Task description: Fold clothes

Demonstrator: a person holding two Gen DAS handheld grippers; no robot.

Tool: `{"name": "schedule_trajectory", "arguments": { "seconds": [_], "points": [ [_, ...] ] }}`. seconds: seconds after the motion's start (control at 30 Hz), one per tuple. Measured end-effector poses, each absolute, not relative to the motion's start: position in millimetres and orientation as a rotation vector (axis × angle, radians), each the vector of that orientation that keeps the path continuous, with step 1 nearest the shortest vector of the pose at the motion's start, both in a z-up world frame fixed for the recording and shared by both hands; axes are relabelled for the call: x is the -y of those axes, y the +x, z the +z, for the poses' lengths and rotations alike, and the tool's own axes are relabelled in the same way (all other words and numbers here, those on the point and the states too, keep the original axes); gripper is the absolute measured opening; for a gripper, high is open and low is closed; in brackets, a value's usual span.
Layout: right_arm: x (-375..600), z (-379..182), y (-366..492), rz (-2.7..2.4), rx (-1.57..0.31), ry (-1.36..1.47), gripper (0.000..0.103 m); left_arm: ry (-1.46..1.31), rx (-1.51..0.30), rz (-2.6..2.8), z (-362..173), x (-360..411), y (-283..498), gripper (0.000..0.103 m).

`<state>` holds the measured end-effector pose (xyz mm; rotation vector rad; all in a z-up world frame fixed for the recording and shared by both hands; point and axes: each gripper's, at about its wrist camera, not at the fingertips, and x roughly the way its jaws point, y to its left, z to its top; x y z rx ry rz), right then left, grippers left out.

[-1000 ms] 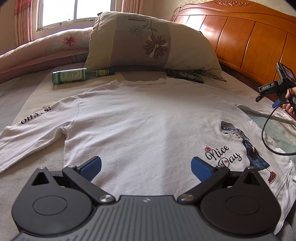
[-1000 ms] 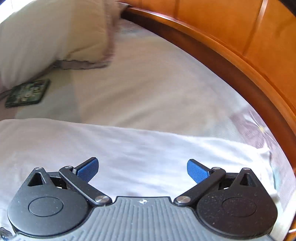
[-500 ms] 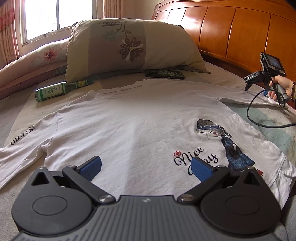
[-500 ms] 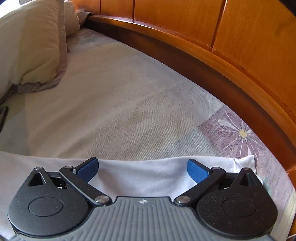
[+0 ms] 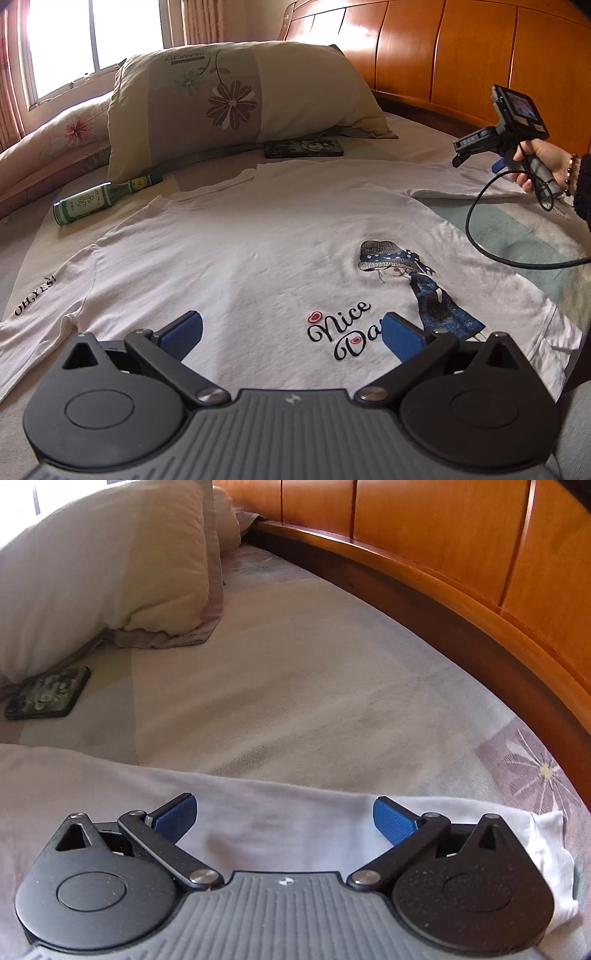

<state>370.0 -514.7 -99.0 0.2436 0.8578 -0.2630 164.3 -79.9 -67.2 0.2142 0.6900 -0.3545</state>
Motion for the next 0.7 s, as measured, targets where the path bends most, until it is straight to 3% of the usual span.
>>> {"name": "schedule_trajectory", "arguments": {
  "seconds": [0.23,0.4,0.5,0.7],
  "points": [
    [597,-116,302,-0.346,-0.849,0.387,0.103,0.215,-0.720,-0.381,-72,97,168,0.102],
    [605,-123,324,-0.341,-0.837,0.346,0.103,0.210,-0.750,-0.369,-70,103,164,0.102],
    [579,-113,328,-0.391,-0.882,0.281,0.103,0.222,-0.748,-0.349,-67,99,157,0.102],
    [465,-71,282,0.037,-0.863,0.146,0.103,0.213,-0.817,-0.259,-85,80,155,0.102]
  ]
}}
